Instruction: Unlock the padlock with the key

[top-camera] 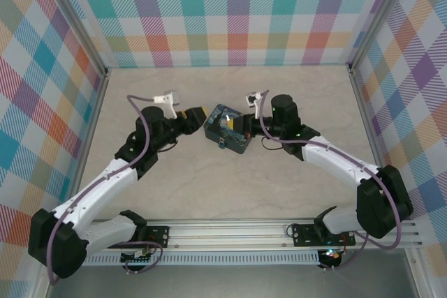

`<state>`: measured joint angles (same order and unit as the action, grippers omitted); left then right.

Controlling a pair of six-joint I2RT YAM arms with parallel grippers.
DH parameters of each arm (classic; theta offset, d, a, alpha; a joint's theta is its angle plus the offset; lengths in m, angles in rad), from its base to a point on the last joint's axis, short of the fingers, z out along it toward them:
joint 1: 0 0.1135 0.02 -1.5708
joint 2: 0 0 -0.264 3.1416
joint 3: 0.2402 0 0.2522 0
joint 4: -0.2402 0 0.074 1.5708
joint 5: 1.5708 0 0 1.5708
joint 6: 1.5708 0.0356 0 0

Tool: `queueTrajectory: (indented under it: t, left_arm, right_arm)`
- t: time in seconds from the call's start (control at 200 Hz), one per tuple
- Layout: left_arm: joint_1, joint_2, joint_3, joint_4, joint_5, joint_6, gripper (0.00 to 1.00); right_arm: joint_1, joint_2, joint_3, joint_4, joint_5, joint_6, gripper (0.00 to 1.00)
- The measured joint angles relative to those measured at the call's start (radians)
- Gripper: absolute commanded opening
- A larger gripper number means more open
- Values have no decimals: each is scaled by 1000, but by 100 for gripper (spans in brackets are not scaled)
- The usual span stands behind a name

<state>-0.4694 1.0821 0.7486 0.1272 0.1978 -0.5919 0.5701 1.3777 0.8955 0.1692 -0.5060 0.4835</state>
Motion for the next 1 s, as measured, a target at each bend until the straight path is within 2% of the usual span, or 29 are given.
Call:
queueTrajectory:
  t: [0.235, 0.405, 0.59, 0.675, 0.88, 1.0]
  left_arm:
    - [47, 158, -194, 82, 149, -48, 66]
    - [47, 302, -217, 237, 237, -36, 74]
    - [47, 427, -217, 373, 259, 12, 76]
    - [47, 475, -213, 420, 266, 33, 74]
    - [47, 607, -193, 519, 301, 60, 59]
    - [47, 671, -174, 570, 321, 58, 57]
  right_arm:
    - [-8, 133, 32, -116, 52, -46, 2]
    - [-45, 219, 61, -145, 77, -47, 2]
    - [-79, 271, 87, -169, 89, -48, 2]
    - [-79, 288, 103, -176, 96, -48, 2]
    - [-85, 314, 121, -198, 113, -52, 2]
    - [-85, 343, 132, -214, 128, -55, 2]
